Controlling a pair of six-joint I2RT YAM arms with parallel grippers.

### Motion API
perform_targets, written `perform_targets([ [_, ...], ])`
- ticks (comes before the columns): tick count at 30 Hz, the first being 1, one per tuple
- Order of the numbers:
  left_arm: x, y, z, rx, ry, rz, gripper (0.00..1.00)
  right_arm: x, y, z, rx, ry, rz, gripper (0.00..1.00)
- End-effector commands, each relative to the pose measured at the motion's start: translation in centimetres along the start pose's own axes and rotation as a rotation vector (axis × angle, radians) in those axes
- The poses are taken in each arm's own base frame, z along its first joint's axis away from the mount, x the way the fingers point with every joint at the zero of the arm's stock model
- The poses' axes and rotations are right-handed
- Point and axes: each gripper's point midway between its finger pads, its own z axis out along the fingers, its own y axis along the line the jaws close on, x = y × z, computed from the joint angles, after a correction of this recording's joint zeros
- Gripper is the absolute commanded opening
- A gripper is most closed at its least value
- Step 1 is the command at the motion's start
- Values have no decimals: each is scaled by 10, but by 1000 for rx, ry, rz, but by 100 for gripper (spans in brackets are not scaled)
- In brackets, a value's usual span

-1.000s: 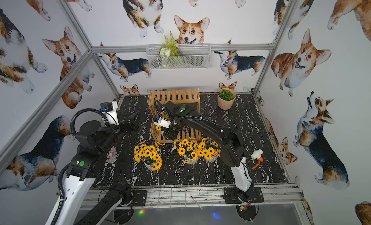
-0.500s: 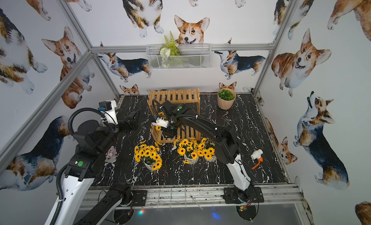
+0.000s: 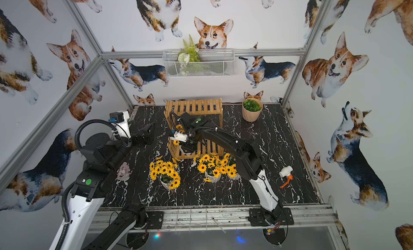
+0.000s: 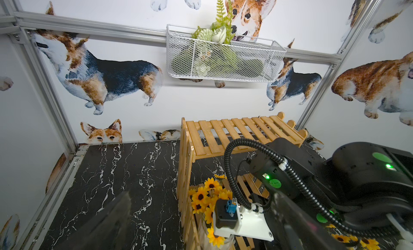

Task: Take the sunflower pots off the shelves
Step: Pick up the sunflower pot from the shelf.

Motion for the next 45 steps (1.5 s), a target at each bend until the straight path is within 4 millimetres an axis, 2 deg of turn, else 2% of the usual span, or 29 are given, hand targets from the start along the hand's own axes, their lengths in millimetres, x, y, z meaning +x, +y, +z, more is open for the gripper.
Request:
perform_targets([
  [1, -6, 0, -2, -3, -17, 15, 100, -5, -4, 2, 9, -9, -35, 50],
  [25, -8, 1, 0, -10, -17, 28, 100, -1, -13, 31, 3, 22, -40, 48],
  [34, -8, 2, 0, -17, -18, 37, 100, 4, -14, 39, 3, 41, -30, 38],
  [45, -8, 4, -3, -28, -20, 47, 100, 7, -16, 36, 29, 57, -30, 26],
])
